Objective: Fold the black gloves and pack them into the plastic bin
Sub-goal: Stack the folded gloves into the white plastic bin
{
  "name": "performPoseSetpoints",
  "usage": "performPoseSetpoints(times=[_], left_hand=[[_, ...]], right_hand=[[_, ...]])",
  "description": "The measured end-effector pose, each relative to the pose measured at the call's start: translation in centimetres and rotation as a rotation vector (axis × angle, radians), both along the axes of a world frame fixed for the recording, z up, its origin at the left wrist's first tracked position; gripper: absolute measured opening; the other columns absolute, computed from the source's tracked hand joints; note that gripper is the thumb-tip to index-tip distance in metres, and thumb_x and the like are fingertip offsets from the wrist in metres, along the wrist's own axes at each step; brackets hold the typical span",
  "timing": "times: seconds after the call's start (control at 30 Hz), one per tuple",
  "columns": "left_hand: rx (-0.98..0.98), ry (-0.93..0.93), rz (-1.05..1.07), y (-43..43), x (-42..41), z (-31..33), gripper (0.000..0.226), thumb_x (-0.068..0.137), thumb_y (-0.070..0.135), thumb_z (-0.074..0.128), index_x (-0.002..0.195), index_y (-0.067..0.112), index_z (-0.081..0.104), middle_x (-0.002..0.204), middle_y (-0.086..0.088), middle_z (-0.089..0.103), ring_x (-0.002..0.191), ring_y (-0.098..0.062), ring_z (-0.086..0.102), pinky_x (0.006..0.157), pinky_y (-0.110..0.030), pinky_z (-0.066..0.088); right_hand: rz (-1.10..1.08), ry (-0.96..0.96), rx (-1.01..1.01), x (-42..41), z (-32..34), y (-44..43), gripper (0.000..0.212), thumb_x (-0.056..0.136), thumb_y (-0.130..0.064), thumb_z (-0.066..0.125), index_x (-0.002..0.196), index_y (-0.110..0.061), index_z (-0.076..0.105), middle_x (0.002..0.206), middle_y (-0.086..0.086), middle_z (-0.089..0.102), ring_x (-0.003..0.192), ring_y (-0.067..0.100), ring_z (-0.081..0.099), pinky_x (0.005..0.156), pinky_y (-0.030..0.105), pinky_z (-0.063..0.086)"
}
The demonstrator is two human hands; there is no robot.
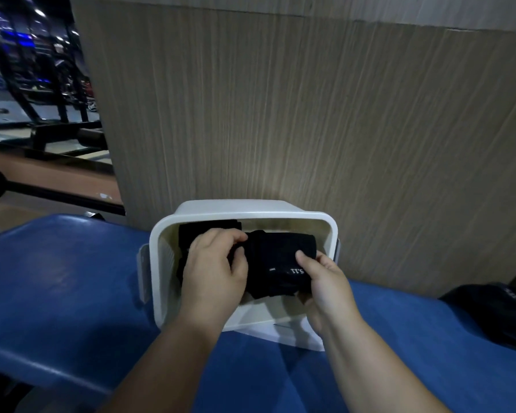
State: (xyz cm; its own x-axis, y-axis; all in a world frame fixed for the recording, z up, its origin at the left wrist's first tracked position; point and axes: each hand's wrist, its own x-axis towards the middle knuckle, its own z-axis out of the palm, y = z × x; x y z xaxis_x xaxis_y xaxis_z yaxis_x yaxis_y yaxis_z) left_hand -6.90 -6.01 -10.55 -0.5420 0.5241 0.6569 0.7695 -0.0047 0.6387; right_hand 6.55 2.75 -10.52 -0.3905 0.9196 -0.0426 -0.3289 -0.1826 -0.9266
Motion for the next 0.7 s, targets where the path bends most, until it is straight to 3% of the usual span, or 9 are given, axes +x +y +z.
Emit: performPoseSetpoints(times=[0.17, 0.27, 0.43, 0.57, 0.63, 0.7], left_hand=[[-0.115, 0.121, 0.11, 0.6, -1.9, -0.4, 0.031, 0.088, 0.009, 0.058, 0.116, 0.019, 0.066, 0.122, 0.001, 0.063, 0.119, -0.022, 0.051, 0.107, -0.046, 0.036], [-0.29, 0.074, 0.072, 0.9, -2.7, -0.8, 0.039, 0.097, 0.022, 0.047, 0.136, 0.021, 0.052, 0.144, 0.004, 0.048, 0.139, -0.016, 0.032, 0.118, -0.04, 0.021], [-0.485, 0.117, 0.068, 1.5, -3.4, -1.9, 0.044, 0.102, 0.034, 0.031, 0.145, 0.028, 0.036, 0.153, 0.01, 0.033, 0.145, -0.014, 0.017, 0.118, -0.036, 0.014], [-0.516, 0.122, 0.073, 1.7, -3.9, -2.3, 0.045, 0.102, 0.036, 0.029, 0.146, 0.029, 0.033, 0.155, 0.009, 0.03, 0.145, -0.014, 0.014, 0.119, -0.036, 0.012], [-0.52, 0.108, 0.065, 1.8, -4.1, -2.4, 0.045, 0.102, 0.036, 0.028, 0.147, 0.028, 0.032, 0.155, 0.009, 0.029, 0.146, -0.014, 0.013, 0.119, -0.036, 0.01], [-0.524, 0.097, 0.063, 1.8, -4.3, -2.5, 0.046, 0.102, 0.036, 0.029, 0.147, 0.028, 0.032, 0.155, 0.009, 0.028, 0.146, -0.014, 0.012, 0.119, -0.036, 0.01]], right_hand=[[-0.021, -0.023, 0.013, -1.4, 1.2, 1.1, 0.008, 0.093, -0.016, 0.059, 0.092, -0.016, 0.067, 0.088, 0.001, 0.073, 0.089, 0.02, 0.066, 0.081, 0.035, 0.049], [-0.041, -0.024, -0.005, -2.6, 1.9, 1.8, 0.008, 0.094, -0.015, 0.058, 0.088, -0.013, 0.063, 0.086, 0.004, 0.071, 0.086, 0.02, 0.066, 0.076, 0.033, 0.052], [-0.094, -0.123, 0.041, -4.6, 2.7, 3.0, 0.006, 0.094, -0.013, 0.056, 0.09, -0.011, 0.06, 0.086, 0.006, 0.067, 0.077, 0.018, 0.065, 0.06, 0.027, 0.052], [-0.086, -0.299, 0.089, -6.0, 2.1, 4.2, 0.03, 0.084, -0.027, 0.062, 0.112, -0.016, 0.063, 0.098, 0.007, 0.071, 0.09, 0.027, 0.068, 0.081, 0.041, 0.057], [-0.098, -0.446, 0.144, -6.7, 1.5, 5.1, 0.042, 0.076, -0.035, 0.061, 0.112, -0.015, 0.063, 0.095, 0.009, 0.071, 0.088, 0.031, 0.067, 0.087, 0.049, 0.055], [-0.11, -0.574, 0.198, -7.2, 1.0, 5.9, 0.038, 0.078, -0.033, 0.061, 0.11, -0.012, 0.062, 0.092, 0.011, 0.07, 0.086, 0.033, 0.067, 0.086, 0.051, 0.055]])
